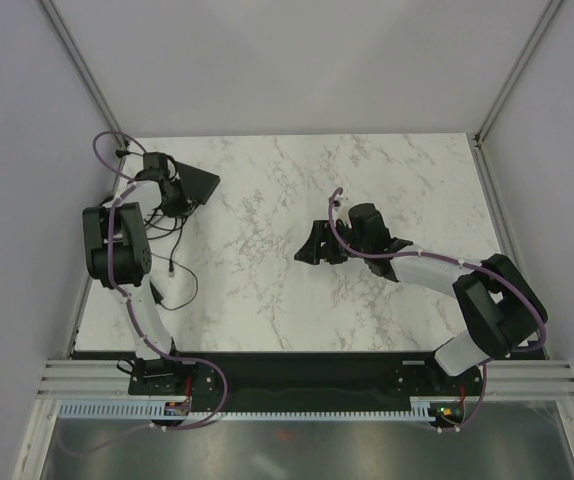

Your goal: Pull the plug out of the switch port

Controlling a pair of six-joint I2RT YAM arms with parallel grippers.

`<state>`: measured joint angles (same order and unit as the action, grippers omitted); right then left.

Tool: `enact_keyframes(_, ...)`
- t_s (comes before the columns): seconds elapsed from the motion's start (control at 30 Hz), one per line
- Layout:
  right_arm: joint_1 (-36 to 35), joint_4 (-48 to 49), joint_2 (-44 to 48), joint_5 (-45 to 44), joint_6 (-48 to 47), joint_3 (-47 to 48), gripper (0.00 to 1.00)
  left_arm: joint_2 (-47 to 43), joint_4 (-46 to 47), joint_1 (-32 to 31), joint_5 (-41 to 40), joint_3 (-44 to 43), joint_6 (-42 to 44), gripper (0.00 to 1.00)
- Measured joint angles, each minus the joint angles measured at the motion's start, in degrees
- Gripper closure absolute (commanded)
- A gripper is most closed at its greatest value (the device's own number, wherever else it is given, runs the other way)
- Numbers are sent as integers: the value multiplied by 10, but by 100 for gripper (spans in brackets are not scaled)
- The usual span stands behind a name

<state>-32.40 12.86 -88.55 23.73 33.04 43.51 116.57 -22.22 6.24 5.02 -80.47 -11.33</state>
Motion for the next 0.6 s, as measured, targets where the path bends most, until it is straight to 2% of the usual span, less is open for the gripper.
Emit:
enact_keyframes(0.17,0,0,0,-1,0,0,18,0,-3,0,7,1,-2,98)
enact_keyframes(0.33,0,0,-2,-9,3,2,18,-14,8,0,28,26,-24,98)
enact_keyframes(0.6,-1,21,-39,-20,23,36,18,-96,6,-11,57,138,-62,98)
